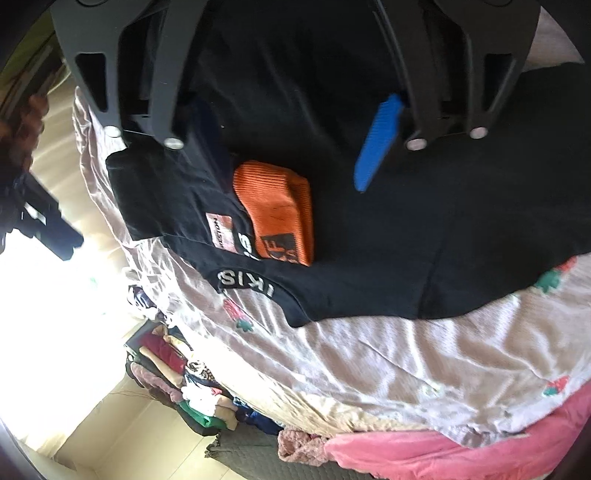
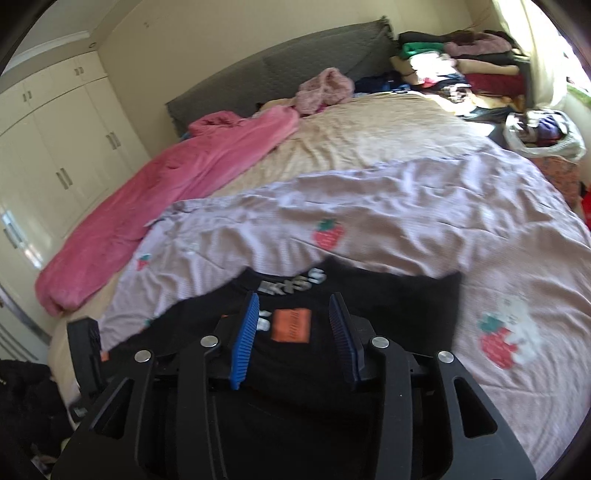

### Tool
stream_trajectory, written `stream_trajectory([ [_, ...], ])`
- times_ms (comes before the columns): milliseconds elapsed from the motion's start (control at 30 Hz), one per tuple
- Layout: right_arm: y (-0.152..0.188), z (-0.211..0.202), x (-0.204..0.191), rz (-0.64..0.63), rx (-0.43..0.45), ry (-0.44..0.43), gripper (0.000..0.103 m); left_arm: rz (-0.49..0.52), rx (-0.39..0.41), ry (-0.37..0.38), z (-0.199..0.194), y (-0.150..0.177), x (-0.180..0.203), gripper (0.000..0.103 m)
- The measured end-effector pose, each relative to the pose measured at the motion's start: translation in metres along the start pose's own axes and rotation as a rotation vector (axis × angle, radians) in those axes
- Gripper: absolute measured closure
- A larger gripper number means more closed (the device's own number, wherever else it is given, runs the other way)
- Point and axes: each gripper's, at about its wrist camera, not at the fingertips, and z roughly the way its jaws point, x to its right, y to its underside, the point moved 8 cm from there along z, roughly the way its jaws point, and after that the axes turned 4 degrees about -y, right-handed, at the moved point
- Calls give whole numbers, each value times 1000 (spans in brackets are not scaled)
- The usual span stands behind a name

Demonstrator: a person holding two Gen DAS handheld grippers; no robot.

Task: Fold small clothes
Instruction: 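Carry the sleeve across the shirt front with the right gripper and release, then grasp the laid orange cuff with the left gripper and flatten it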

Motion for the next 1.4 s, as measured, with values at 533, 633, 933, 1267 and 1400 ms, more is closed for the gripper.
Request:
stream_trajectory([
  [533, 59, -47, 68, 104, 68, 116, 63, -18, 27, 31, 40, -5, 17, 99],
  [633, 59, -47, 66, 97, 74, 121, 63, 27, 64, 33, 24, -10, 23, 99],
  [933, 65, -47, 69, 93, 56, 168, 63, 124, 211, -42, -38, -29, 17, 100],
  [1267, 70, -25, 60, 38, 7, 188, 59, 142, 108, -149, -16, -16, -9, 99],
  [1400, 69, 0, 55, 18, -64, 210, 59, 148, 87, -159, -12, -11, -11, 99],
])
